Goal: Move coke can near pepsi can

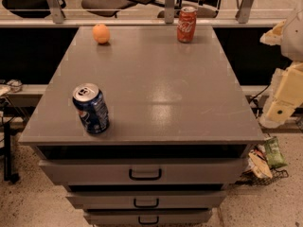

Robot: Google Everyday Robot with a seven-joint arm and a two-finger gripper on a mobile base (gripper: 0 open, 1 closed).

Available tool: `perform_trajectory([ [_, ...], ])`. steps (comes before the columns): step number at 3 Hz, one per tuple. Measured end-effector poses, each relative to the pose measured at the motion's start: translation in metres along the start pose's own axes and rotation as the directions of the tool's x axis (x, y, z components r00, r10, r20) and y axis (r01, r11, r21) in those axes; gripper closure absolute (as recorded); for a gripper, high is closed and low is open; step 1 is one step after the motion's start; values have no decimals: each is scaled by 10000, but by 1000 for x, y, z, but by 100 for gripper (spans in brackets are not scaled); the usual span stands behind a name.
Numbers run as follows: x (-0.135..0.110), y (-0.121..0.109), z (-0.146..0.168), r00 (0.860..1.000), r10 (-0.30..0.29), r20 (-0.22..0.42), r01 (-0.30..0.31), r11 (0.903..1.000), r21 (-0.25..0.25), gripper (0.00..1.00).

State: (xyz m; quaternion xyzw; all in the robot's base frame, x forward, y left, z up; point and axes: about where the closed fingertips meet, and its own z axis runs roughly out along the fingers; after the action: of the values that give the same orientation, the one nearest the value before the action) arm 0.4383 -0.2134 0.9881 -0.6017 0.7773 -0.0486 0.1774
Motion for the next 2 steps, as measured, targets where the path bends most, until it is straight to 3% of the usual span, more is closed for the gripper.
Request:
perform_trajectory([
  [1, 0, 0, 0, 10000, -3, 16, 3, 10000, 22, 0],
  [2, 3, -24, 7, 9986, 192, 497, -213, 9989, 422, 0],
])
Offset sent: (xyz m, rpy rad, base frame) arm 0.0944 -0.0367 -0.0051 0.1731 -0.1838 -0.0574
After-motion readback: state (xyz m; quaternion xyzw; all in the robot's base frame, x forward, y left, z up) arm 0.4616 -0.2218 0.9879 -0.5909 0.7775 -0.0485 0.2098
